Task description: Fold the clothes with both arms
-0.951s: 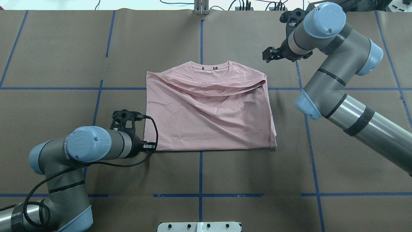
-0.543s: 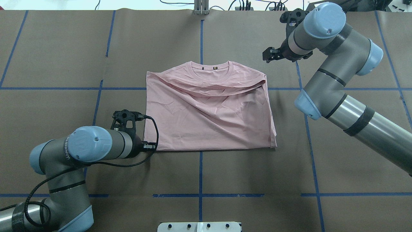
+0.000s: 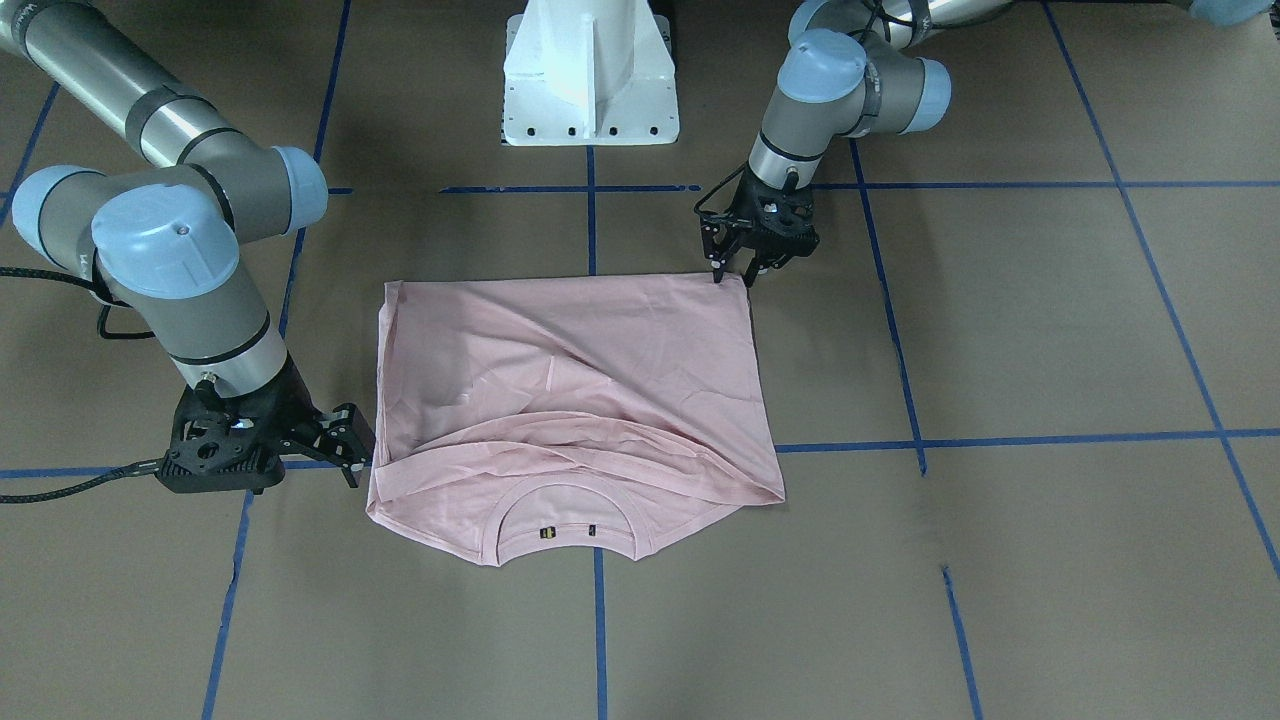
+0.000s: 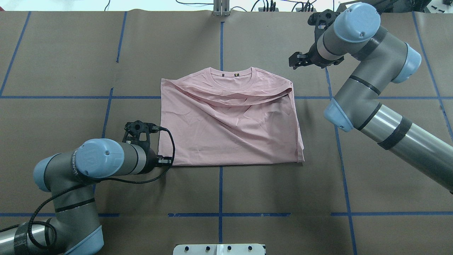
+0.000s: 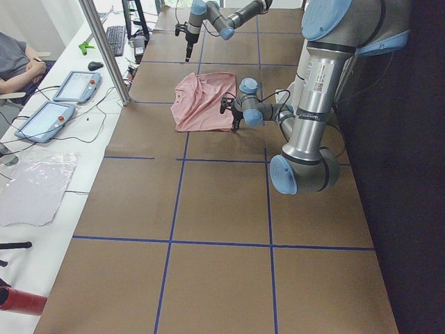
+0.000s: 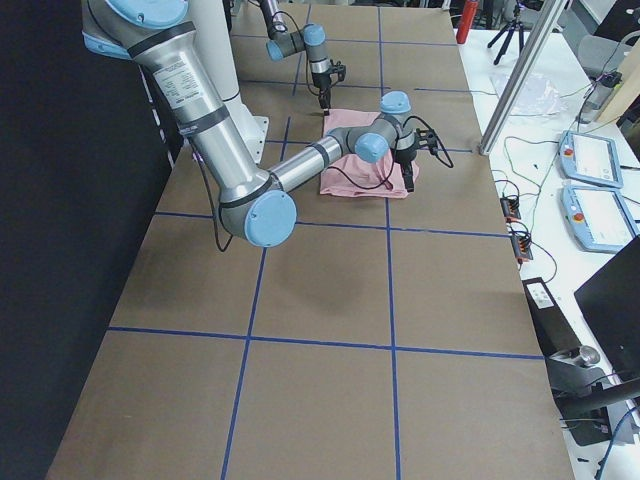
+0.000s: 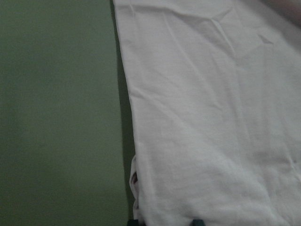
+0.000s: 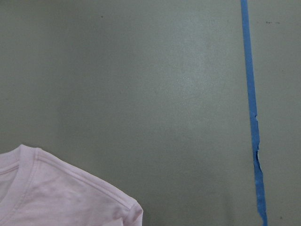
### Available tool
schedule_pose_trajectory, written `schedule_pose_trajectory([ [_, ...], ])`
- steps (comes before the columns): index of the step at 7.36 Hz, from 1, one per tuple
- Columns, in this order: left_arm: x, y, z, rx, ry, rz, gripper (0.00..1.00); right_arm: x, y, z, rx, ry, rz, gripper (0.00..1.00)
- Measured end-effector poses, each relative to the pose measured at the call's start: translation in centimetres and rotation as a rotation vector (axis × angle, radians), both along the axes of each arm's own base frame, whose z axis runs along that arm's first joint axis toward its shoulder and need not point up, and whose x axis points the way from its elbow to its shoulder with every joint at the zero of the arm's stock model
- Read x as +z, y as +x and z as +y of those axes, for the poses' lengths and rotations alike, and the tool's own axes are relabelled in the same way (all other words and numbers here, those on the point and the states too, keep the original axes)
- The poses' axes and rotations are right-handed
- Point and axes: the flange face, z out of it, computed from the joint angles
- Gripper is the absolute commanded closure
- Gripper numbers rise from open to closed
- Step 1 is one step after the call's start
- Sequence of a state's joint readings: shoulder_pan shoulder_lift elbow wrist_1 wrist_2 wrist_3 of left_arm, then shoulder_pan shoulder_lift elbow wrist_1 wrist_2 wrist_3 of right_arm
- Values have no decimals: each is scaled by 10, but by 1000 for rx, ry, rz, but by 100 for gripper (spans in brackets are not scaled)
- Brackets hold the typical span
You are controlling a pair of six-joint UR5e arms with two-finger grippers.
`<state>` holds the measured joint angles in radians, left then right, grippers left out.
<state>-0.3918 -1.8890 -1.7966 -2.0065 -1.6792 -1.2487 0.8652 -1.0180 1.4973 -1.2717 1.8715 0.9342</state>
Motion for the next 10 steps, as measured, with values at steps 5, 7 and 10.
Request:
schedule_pose_trajectory([
  [5,0,-2,-1,-3,2,0,100,1,0,0,-1,-1,2,0],
  [7,-4,-12,-8,-10,19,5,100,1,0,0,0,-1,1,0],
  [10,10,-54,-60,-22,141,-63,100,-1,0,0,6,4,1,0],
])
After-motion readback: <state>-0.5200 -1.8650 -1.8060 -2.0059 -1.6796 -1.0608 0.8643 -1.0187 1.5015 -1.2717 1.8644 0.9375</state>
